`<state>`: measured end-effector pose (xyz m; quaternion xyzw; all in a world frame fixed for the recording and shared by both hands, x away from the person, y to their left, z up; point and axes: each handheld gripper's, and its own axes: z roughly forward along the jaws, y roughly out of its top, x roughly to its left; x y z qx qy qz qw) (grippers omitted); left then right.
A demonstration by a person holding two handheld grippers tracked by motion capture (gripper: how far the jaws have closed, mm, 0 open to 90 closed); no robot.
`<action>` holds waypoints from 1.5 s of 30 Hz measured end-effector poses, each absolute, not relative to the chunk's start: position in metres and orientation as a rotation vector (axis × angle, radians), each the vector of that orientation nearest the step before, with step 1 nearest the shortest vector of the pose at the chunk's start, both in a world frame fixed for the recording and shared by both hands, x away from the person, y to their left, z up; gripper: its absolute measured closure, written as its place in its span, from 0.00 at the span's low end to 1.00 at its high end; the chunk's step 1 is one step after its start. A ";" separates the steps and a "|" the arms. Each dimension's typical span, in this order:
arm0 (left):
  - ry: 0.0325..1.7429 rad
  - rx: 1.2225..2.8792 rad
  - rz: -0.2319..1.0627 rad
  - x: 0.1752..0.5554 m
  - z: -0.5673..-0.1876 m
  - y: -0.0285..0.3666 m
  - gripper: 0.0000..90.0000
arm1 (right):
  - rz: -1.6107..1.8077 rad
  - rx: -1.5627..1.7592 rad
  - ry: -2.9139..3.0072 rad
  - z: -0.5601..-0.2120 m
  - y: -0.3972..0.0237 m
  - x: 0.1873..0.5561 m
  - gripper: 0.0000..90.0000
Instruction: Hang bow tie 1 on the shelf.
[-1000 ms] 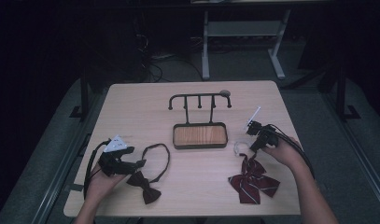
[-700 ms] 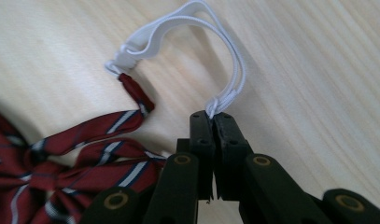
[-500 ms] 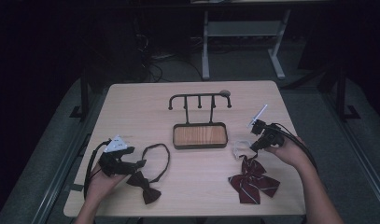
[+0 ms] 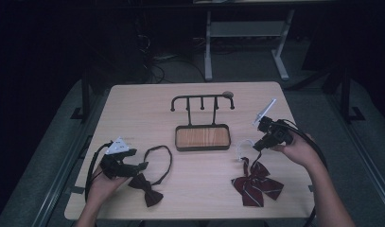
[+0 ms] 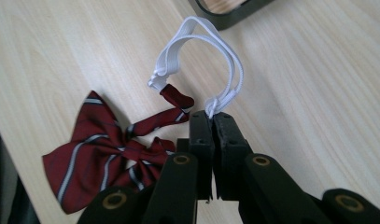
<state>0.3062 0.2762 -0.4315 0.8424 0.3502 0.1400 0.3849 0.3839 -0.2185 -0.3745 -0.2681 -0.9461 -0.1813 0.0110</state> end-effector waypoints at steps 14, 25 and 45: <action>0.884 2.151 0.361 0.306 -0.432 0.276 0.29 | -0.595 -0.787 -2.970 -0.350 -0.215 0.375 0.96; 0.883 2.147 0.363 0.307 -0.432 0.275 0.29 | -0.623 -0.747 -3.000 -0.319 -0.212 0.372 0.97; 0.885 2.143 0.361 0.306 -0.432 0.276 0.29 | -0.643 -0.695 -3.035 -0.286 -0.195 0.380 0.97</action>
